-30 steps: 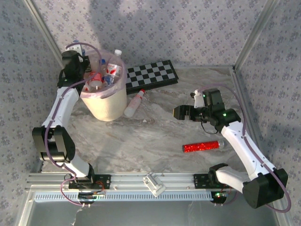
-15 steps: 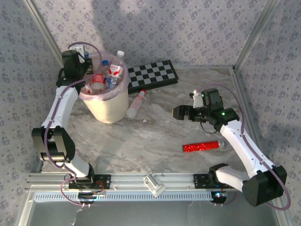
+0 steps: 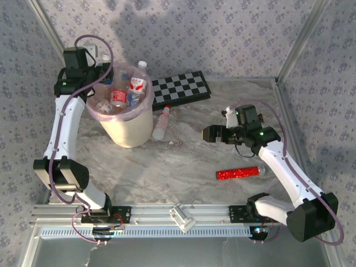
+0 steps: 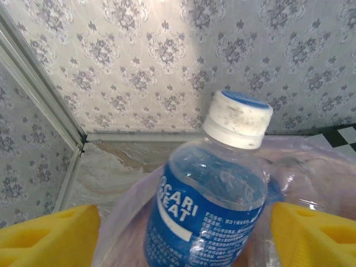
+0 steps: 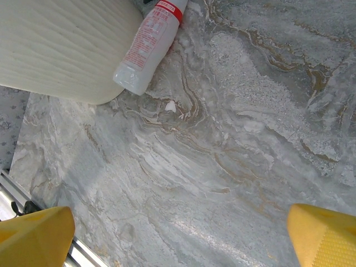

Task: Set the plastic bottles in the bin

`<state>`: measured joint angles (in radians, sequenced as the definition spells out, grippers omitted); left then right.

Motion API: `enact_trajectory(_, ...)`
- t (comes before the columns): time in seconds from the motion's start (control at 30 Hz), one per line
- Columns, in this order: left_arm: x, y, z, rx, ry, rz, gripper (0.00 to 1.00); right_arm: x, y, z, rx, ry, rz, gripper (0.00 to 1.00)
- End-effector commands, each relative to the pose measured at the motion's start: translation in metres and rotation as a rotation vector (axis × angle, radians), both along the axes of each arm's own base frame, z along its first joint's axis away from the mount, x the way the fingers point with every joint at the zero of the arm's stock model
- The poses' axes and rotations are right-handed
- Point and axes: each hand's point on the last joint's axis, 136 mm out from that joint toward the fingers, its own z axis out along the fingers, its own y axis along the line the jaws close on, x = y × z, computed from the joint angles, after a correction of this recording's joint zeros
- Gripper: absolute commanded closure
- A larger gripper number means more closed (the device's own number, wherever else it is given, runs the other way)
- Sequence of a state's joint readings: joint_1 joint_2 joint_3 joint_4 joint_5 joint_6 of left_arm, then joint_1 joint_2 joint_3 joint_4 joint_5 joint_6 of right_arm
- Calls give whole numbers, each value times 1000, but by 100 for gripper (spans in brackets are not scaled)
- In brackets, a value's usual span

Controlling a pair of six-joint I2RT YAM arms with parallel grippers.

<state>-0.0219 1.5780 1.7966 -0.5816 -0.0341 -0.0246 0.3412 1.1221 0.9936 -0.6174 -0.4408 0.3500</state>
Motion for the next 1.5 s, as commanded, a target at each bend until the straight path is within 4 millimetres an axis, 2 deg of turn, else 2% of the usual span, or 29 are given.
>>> enact_trajectory(0.0, 0, 2, 12, 3, -18, 8, 28, 1, 2, 5, -2, -17, 11, 0)
enact_trajectory(0.13, 12, 2, 13, -25, -34, 13, 50, 1, 2, 4, -5, -17, 11, 0)
enact_trajectory(0.2, 18, -1, 13, -44, -38, 4, 55, 0, 3, 4, -7, -16, 13, 0)
enact_trajectory(0.33, 30, -7, 8, -84, -33, -15, 58, 1, 4, 3, -11, -16, 15, 0)
enact_trajectory(0.47, 37, -8, -15, -99, 19, -16, 63, 1, 5, 1, -20, -14, 16, 0)
enact_trajectory(0.63, 26, -11, -48, -130, 68, -13, 75, -1, 5, -2, -33, -10, 21, 0)
enact_trajectory(0.8, 10, -7, -81, -135, 110, 11, 79, 1, 11, -9, -31, 10, 30, 0)
enact_trajectory(0.9, 7, -6, -88, -127, 121, 15, 79, 1, 17, -11, -37, 21, 42, 0)
enact_trajectory(1.0, 7, -5, -74, -115, 100, 12, 78, 1, 21, -11, -43, 21, 47, 0)
enact_trajectory(1.07, 7, -4, -56, -98, 73, 11, 75, 2, 24, -10, -46, 17, 49, 0)
enact_trajectory(1.17, 5, -2, -24, -73, 23, 8, 61, 6, 28, -5, -38, -9, 49, 0)
enact_trajectory(1.27, -1, -3, 9, -68, -34, -7, 51, 6, 30, -7, -40, -7, 48, 0)
enact_trajectory(1.4, -17, -15, 42, -87, -106, -59, 44, 9, 29, -6, -39, -16, 24, 1)
enact_trajectory(1.47, -29, -30, 54, -77, -131, -97, 42, 12, 26, -5, -39, -27, -6, 1)
